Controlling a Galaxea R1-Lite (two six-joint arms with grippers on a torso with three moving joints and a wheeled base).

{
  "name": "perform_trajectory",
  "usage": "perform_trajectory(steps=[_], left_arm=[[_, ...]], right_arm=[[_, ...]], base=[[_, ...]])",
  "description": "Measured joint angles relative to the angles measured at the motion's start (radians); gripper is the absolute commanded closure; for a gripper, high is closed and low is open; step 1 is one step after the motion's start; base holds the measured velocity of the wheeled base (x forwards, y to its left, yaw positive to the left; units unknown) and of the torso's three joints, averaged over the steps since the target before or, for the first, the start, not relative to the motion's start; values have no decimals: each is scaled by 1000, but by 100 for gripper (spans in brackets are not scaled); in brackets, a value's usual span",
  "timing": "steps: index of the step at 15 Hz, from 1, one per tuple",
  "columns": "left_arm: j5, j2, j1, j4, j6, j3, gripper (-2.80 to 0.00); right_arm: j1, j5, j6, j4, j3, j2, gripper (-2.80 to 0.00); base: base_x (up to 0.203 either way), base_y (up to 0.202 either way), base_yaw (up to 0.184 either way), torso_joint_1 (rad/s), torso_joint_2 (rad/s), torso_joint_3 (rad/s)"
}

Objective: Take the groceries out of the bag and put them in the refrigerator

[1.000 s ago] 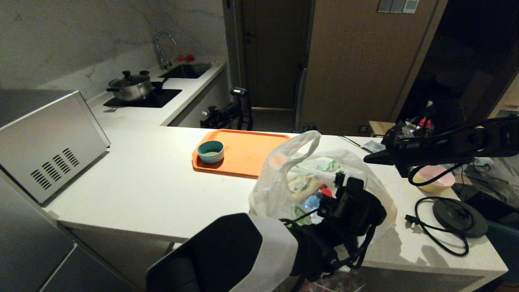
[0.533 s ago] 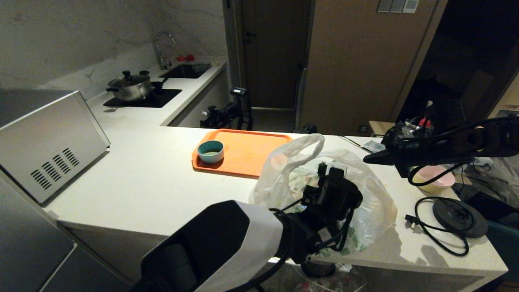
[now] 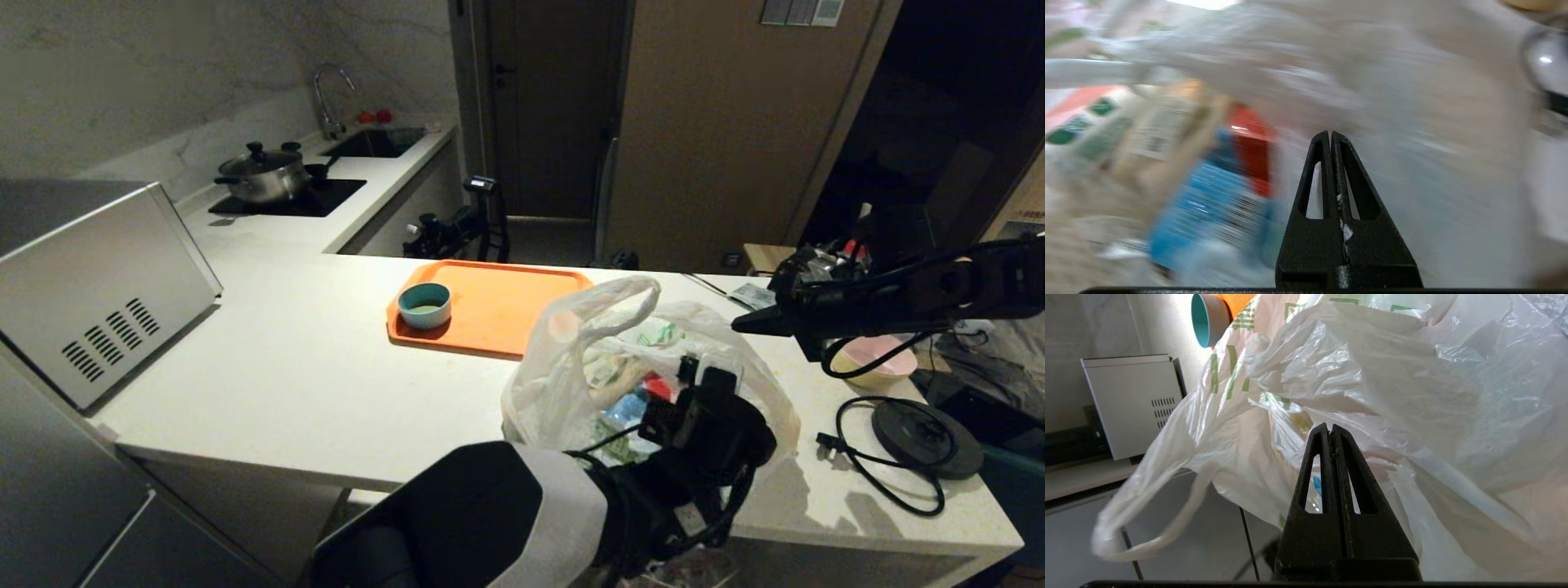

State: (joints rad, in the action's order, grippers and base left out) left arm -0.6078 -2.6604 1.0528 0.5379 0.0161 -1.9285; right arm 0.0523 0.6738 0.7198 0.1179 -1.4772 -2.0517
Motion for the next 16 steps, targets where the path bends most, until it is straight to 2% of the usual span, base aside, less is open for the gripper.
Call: perform_trajectory(steps=[6,10,13,16], left_arm=[[1,-26,46,0,1,1,0],[-6,-31,49,54,4,4,0],[-8,18,44,76,4,40,0],[-7,109,-6,84,5,126,0]], right_arm=[[-1,15,-3,0,0,8,0],[-4,193,-9,9,-40,-17,0],[-14,221,-11,9,-84,-65,0],[-50,232,-13,5,-100,-104,0]], base=[[0,0,0,0,0,0],[0,0,0,0,0,0],[0,0,0,0,0,0],[0,0,0,0,0,0]])
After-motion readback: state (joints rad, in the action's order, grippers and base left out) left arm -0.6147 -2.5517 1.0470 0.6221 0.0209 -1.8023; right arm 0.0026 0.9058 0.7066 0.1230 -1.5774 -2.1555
